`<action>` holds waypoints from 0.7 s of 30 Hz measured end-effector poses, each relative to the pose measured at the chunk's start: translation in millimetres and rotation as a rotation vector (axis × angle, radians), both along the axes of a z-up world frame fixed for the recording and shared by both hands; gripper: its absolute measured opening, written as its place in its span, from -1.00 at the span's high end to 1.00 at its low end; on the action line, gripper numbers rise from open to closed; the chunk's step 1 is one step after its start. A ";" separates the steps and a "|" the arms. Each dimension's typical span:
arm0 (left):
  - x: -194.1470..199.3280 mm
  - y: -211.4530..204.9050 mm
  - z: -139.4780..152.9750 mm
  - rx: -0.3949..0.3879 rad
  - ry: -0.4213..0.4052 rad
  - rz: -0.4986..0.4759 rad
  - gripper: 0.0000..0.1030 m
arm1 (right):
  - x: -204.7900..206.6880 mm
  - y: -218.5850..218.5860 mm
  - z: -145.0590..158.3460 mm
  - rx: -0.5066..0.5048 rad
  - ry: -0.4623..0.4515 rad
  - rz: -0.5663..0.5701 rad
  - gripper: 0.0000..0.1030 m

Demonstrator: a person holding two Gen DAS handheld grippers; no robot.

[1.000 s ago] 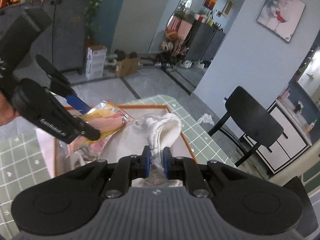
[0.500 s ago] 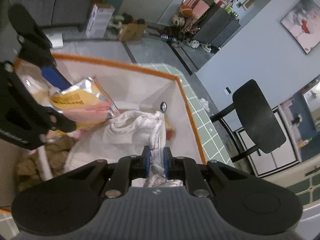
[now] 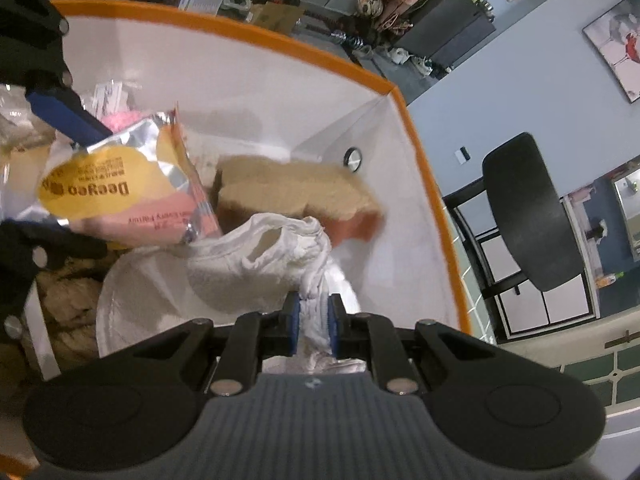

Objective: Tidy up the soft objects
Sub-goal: 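Open both grippers to drop the packet and white cloth into the box, then move both grippers back over the yellow cloth and knitted orange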

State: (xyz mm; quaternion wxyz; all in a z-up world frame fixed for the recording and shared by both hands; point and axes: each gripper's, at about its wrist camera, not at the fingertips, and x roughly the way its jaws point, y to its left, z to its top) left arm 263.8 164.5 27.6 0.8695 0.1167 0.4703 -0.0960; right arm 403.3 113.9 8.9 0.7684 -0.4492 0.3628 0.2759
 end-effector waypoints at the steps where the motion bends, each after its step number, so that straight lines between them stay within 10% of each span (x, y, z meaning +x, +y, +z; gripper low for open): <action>1: 1.9 -0.1 -1.9 0.005 -0.001 -0.003 -0.14 | -0.1 -0.6 -2.4 -0.001 0.003 0.001 0.75; 21: -12.7 -4.7 18.6 -0.022 -0.037 0.009 -0.43 | -23.5 -10.2 23.9 0.042 -0.040 0.000 0.22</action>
